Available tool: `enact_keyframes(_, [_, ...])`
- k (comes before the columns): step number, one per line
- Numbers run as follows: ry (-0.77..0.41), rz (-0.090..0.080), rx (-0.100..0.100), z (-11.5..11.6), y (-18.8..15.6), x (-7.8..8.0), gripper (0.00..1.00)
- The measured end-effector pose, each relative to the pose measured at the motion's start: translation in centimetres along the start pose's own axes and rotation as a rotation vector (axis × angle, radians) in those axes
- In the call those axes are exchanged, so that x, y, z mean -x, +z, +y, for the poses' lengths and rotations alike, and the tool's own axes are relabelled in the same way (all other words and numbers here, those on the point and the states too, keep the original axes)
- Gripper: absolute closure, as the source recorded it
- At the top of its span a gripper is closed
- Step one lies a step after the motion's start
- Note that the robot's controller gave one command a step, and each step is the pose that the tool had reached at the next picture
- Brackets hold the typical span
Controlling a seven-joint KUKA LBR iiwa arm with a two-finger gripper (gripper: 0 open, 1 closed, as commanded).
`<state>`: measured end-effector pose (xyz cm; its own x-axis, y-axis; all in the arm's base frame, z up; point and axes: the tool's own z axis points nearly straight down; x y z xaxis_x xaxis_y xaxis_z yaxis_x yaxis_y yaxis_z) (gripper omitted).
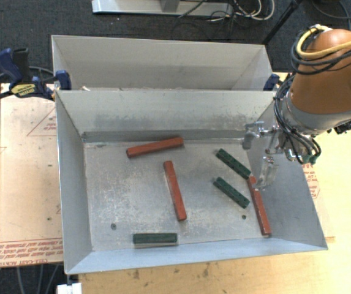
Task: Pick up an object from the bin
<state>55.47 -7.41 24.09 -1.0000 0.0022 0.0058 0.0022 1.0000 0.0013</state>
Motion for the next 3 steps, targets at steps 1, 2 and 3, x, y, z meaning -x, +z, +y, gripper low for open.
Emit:
enact_keyframes(1, [0.128, -0.003, 0.000, -1.8, 6.7, 3.7, 0.00])
enact_keyframes(2, [0.142, -0.007, 0.000, -4.3, 17.2, 3.3, 0.00])
enact_keyframes(3, [0.448, -0.012, 0.001, -2.5, 16.9, 0.8, 0.00])
